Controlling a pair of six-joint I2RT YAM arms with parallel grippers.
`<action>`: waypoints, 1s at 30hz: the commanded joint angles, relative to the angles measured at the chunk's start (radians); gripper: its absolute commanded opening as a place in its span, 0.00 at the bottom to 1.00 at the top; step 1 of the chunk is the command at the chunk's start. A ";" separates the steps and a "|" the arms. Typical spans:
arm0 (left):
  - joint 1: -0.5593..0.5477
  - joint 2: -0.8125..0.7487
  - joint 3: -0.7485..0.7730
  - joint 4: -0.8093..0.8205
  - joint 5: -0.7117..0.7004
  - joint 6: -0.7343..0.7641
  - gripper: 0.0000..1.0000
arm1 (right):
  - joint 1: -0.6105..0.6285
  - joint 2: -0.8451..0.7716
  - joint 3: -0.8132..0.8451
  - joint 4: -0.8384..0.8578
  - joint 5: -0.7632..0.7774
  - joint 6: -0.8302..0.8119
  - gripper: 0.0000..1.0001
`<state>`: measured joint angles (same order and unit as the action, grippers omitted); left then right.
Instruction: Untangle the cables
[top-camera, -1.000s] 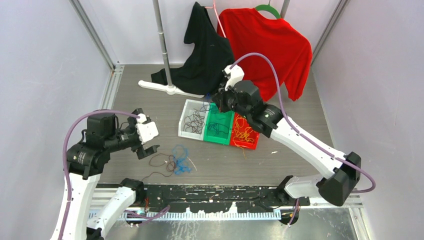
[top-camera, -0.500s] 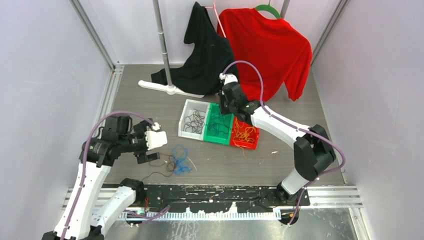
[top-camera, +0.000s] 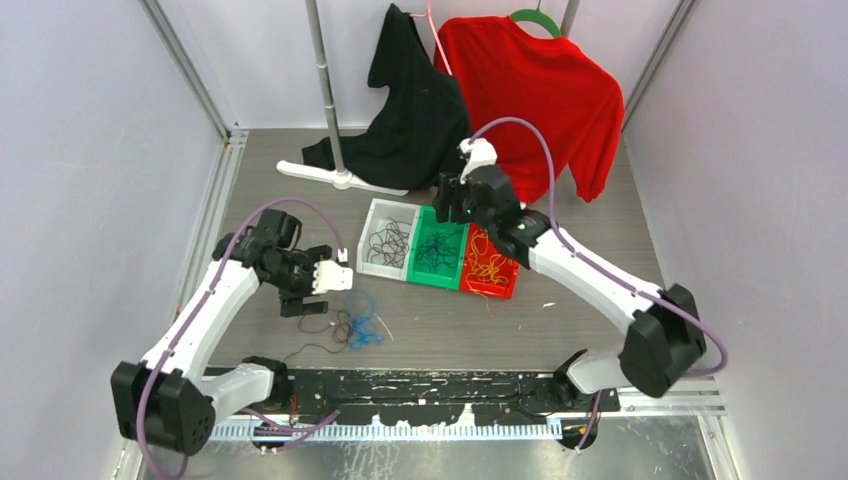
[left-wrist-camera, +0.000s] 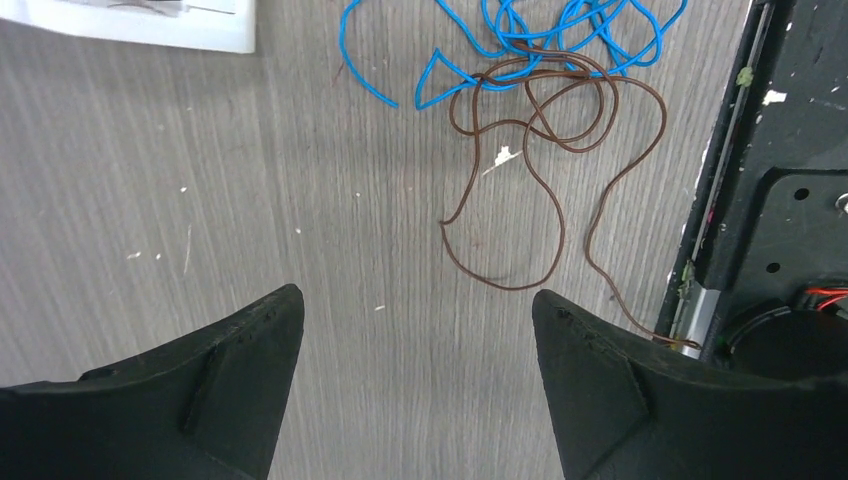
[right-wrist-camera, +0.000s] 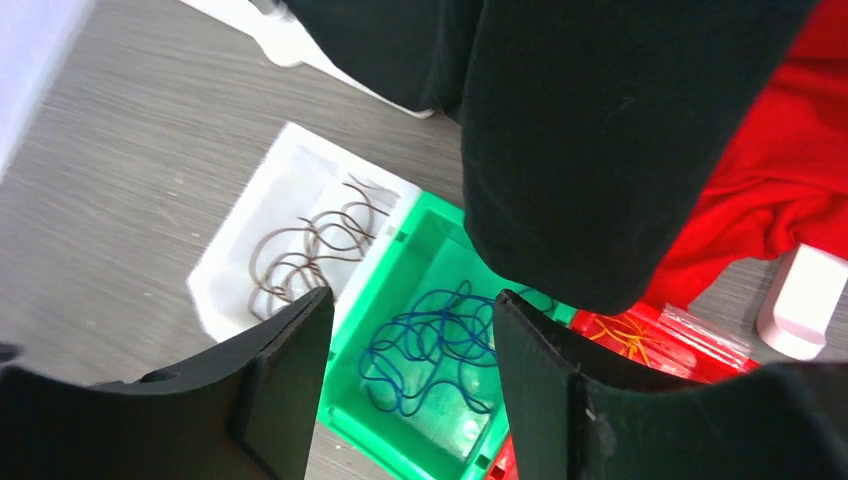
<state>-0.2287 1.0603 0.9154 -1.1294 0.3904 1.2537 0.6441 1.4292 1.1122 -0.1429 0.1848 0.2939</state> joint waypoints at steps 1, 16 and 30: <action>0.000 0.088 -0.011 0.070 0.047 0.090 0.84 | -0.001 -0.127 -0.067 0.143 -0.069 0.049 0.65; -0.083 0.322 -0.113 0.280 0.005 0.111 0.36 | -0.007 -0.239 -0.174 0.230 -0.084 0.134 0.54; -0.084 -0.042 0.454 -0.162 0.156 0.042 0.00 | 0.023 -0.188 -0.262 0.564 -0.436 0.293 0.67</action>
<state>-0.3084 1.1423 1.2430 -1.1229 0.4324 1.3121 0.6365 1.2251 0.8719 0.2100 -0.1055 0.5152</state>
